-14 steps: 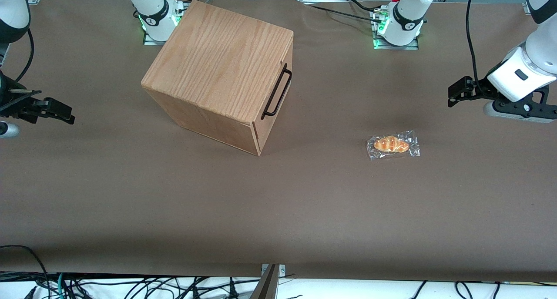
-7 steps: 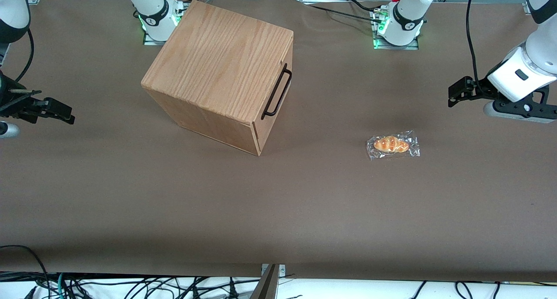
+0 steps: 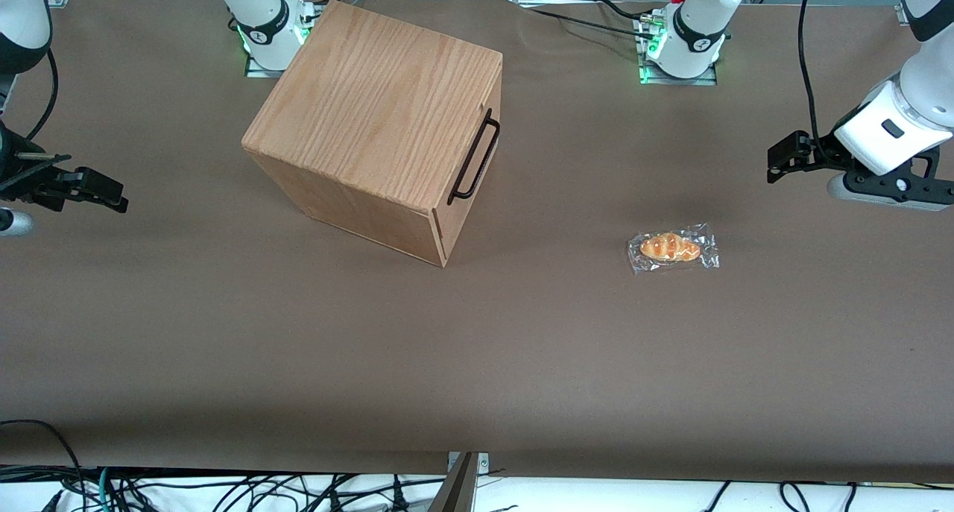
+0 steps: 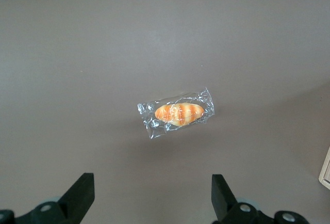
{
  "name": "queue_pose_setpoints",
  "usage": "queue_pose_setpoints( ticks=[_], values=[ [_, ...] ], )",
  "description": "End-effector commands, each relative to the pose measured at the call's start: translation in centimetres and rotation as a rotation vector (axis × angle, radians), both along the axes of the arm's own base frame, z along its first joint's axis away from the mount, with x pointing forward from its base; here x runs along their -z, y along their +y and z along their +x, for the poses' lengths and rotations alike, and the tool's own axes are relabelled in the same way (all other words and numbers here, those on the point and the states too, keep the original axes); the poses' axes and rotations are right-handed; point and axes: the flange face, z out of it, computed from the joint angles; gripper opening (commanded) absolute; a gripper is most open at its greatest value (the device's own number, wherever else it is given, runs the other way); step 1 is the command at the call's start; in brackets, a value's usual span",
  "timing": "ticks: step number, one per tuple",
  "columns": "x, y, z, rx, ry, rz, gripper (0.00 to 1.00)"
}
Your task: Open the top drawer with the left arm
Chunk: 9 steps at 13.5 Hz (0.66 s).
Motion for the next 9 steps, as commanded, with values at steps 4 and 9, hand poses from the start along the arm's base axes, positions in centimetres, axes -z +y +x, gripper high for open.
queue_pose_setpoints(
  ticks=[4, 9],
  values=[
    [-0.47, 0.06, 0.31, 0.013, 0.013, 0.027, 1.0],
    [-0.15, -0.86, 0.18, 0.02, 0.032, 0.013, 1.0]
  ],
)
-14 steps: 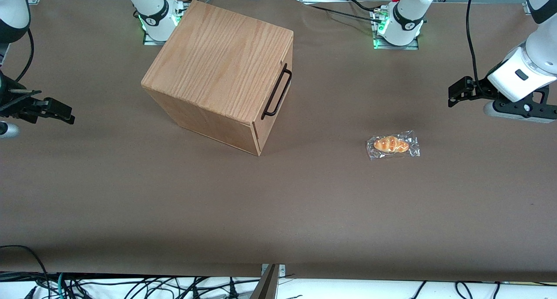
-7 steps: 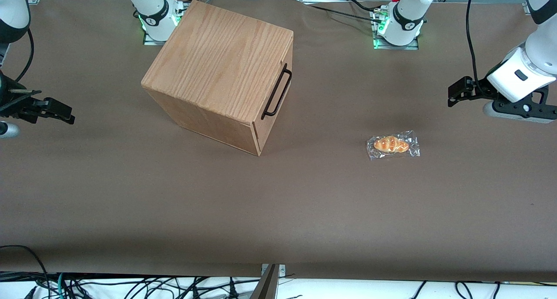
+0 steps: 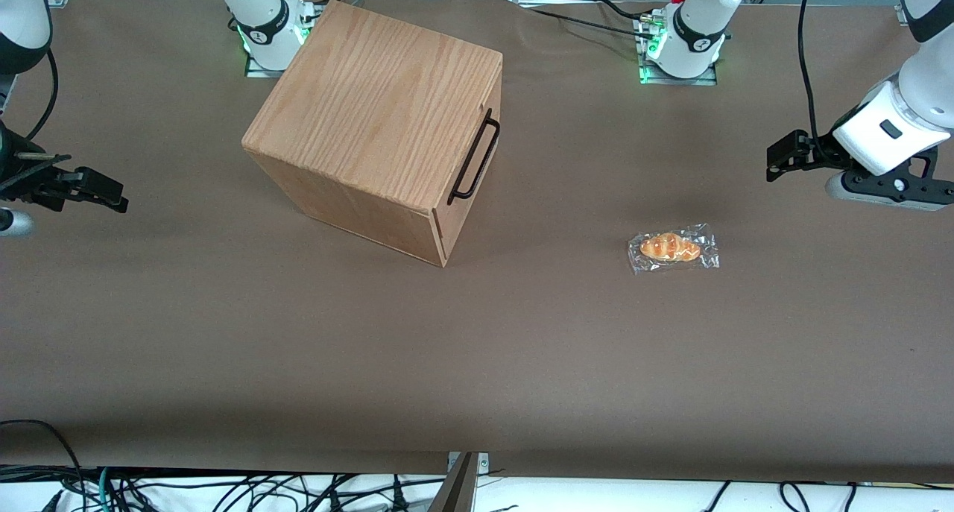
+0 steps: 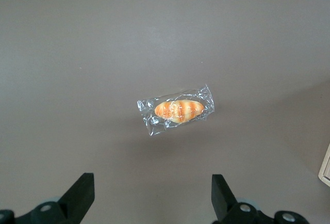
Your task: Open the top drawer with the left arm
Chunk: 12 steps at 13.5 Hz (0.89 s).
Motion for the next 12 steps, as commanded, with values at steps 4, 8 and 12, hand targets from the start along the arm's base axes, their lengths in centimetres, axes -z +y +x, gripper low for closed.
queue_pose_setpoints(
  ticks=[4, 8, 12],
  values=[
    [1.6, -6.0, 0.2, 0.076, 0.068, -0.077, 1.0],
    [3.5, -13.9, -0.8, 0.018, 0.125, -0.148, 1.0],
    [4.9, -22.7, -1.8, 0.003, 0.075, -0.22, 1.0]
  ],
)
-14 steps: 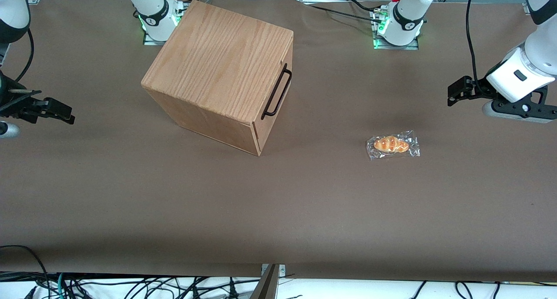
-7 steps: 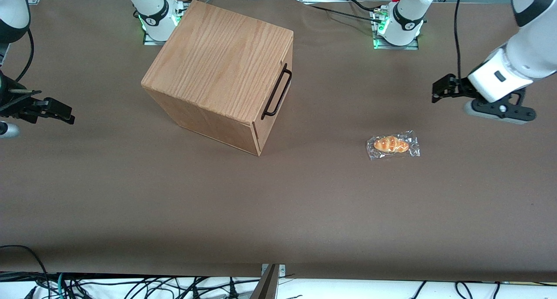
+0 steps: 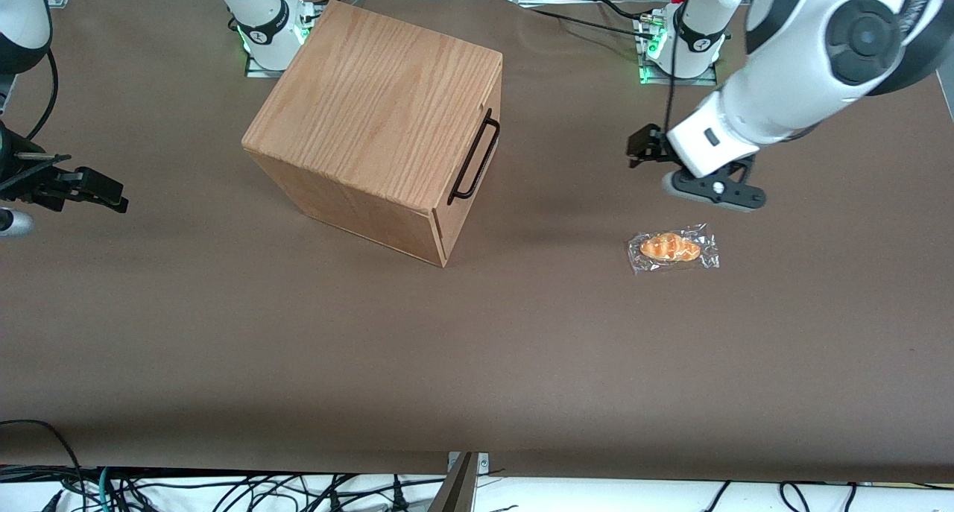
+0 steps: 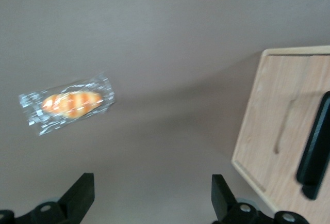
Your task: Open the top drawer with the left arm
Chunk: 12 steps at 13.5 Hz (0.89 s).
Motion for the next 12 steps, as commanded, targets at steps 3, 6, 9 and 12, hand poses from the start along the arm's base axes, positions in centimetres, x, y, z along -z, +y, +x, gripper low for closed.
queue_pose_setpoints(
  ticks=[3, 6, 9, 12],
  values=[
    [1.8, -9.3, -1.6, -0.015, -0.047, -0.125, 1.0],
    [4.2, -13.0, -3.4, -0.003, -0.083, -0.166, 1.0],
    [6.4, -15.2, -5.0, 0.03, -0.09, -0.18, 1.0],
    [9.6, -17.4, -6.3, 0.071, -0.092, -0.187, 1.0]
  ],
)
